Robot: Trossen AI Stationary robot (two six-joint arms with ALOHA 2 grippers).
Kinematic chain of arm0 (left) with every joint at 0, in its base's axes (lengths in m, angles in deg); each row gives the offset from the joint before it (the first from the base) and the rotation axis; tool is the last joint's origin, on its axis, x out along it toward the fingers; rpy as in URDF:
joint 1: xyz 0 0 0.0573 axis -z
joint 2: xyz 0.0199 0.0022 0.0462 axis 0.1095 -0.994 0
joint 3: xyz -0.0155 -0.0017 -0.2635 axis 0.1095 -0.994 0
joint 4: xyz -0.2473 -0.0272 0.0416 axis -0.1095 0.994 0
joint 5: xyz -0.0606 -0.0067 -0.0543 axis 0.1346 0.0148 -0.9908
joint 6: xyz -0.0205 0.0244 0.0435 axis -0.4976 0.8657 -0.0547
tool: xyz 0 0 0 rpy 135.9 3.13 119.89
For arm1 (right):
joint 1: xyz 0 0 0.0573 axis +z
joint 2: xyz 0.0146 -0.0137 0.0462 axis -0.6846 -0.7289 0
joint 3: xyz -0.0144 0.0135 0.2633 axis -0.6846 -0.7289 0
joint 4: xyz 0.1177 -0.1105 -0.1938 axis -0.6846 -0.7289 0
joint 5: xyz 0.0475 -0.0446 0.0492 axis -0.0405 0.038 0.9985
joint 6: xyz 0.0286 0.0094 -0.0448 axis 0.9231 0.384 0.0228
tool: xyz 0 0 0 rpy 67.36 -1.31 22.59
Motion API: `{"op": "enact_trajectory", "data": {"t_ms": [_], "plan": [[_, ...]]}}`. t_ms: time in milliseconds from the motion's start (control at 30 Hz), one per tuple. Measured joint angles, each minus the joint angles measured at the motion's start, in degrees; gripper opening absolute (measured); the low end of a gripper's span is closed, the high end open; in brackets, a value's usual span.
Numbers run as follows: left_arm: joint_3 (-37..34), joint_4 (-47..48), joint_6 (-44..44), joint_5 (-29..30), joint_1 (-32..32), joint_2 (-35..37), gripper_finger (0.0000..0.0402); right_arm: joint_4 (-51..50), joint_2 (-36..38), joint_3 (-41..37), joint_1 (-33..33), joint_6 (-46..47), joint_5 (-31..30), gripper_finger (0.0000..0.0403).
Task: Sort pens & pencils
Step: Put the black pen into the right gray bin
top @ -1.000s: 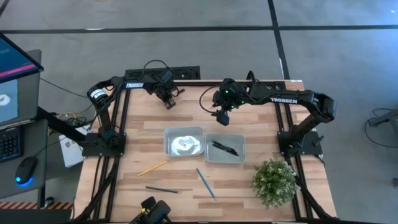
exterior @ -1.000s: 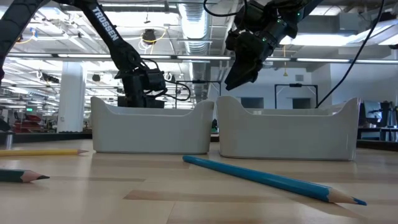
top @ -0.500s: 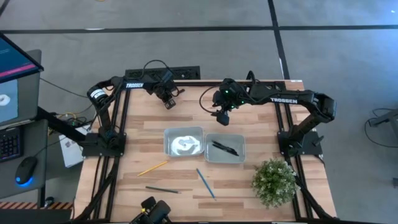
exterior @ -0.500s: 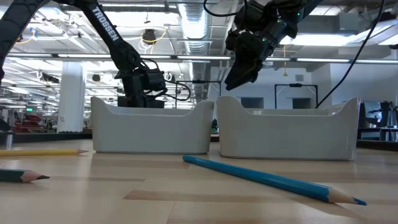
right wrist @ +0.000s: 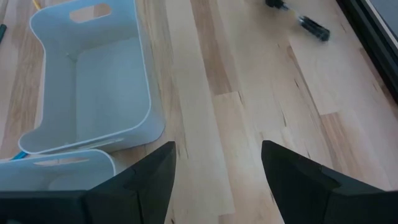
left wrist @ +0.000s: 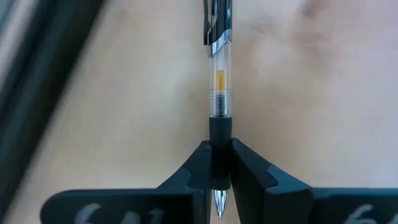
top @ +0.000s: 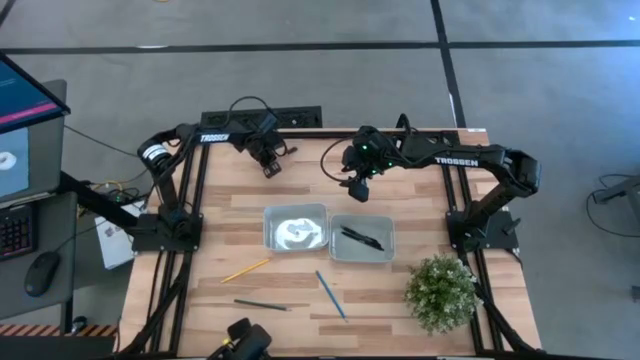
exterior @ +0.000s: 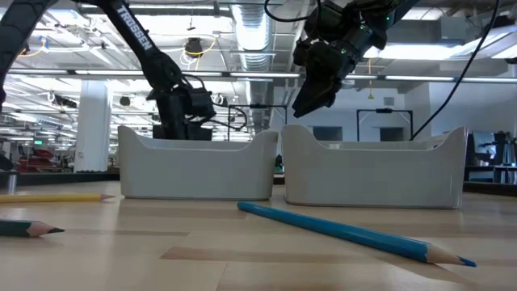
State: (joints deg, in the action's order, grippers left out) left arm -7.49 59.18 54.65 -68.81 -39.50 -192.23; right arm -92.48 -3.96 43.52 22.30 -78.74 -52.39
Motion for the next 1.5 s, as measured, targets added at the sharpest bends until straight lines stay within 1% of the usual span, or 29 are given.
{"op": "enact_trajectory", "data": {"t_ms": [267,500,633,800,1000,1067,1133,1300,1500], "plan": [[0.2,4.0,0.1,-2.4,2.0,6.9,0.0026,0.0,0.0,0.0,0.0,0.6,0.0,0.026],[0.2,3.4,0.1,-11.2,7.0,13.0,0.0026,0.8,0.0,0.5,0.0,2.4,0.0,0.026],[0.3,1.5,0.1,-14.5,10.2,16.2,0.0026,0.7,0.0,2.5,0.4,2.7,0.1,0.026],[0.3,0.8,0.0,-14.9,13.3,18.6,0.0027,0.2,0.0,6.7,1.2,2.6,0.3,0.026],[0.3,1.5,-0.2,-15.0,16.3,18.5,0.0028,0.1,0.0,11.9,3.0,2.5,0.3,0.026],[0.3,2.4,-0.4,-16.2,17.3,18.4,0.0027,-0.1,0.0,13.5,3.6,2.8,0.3,0.026],[0.3,2.5,-0.4,-18.5,18.3,18.4,0.0028,0.1,0.0,15.1,4.1,6.2,0.3,0.026],[0.4,2.4,-1.9,-22.6,20.3,18.4,0.0031,-1.7,0.0,17.6,4.0,18.9,0.5,0.026],[0.4,2.2,-3.2,-27.2,21.9,18.4,0.0029,-9.8,0.0,18.1,3.4,22.0,0.5,0.026]]}}
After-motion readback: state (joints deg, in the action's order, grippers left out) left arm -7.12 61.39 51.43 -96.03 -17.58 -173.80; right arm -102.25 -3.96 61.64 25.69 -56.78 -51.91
